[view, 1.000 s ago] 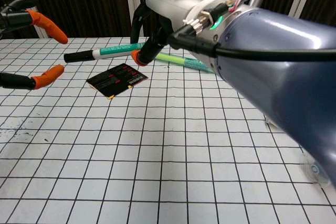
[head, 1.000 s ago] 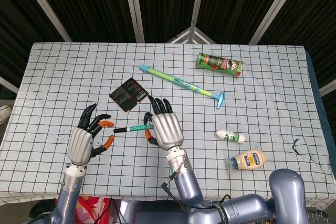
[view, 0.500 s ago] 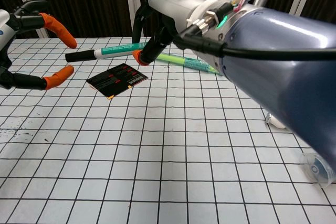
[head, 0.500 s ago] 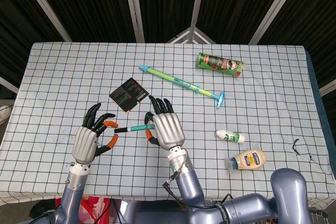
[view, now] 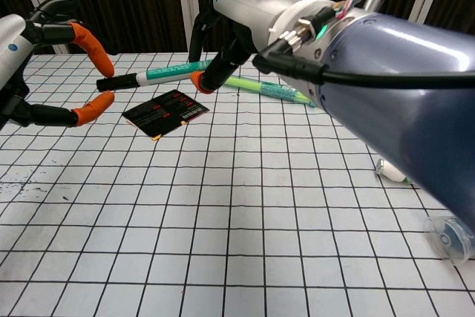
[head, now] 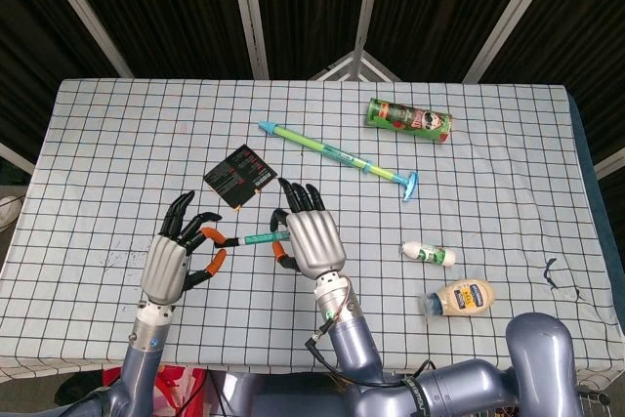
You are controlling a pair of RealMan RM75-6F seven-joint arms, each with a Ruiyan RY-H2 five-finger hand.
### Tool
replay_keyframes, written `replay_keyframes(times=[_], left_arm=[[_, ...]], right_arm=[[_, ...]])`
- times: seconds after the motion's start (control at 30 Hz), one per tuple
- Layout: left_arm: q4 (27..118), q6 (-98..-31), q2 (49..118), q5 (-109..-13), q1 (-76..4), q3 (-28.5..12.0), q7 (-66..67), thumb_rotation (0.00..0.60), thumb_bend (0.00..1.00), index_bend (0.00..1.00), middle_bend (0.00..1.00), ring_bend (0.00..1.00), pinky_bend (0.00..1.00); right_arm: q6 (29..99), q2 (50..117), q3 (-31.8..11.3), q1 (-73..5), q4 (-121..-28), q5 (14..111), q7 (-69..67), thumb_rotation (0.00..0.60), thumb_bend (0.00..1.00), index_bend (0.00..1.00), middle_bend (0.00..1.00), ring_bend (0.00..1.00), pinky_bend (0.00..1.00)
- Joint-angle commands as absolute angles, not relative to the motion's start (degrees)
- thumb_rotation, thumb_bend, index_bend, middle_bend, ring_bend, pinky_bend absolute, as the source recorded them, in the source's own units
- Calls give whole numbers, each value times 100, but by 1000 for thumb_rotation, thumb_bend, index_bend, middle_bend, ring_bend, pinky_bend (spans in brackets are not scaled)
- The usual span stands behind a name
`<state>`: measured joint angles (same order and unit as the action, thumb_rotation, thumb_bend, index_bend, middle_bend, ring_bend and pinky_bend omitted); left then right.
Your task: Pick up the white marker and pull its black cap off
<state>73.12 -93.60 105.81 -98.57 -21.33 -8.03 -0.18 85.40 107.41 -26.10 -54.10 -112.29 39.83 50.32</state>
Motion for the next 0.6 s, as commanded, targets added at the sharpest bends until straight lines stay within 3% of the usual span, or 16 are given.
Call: replay_keyframes(times=[0.03,0.6], left_arm=[[7283,-9354,10601,-9826,-2149,-808,-45,600,446,535,326,34,82],[7103,-9370,10699,-9760,-2246,-821,-194,600,446,467,314,35,82]], right_arm=[[8534,10728,-2609,-5408,-11230,3984,5002,600,419,683,34,78,0],[8496,10676,-2605,-5426,-11207,3954,4900,600,419,684,34,78,0]])
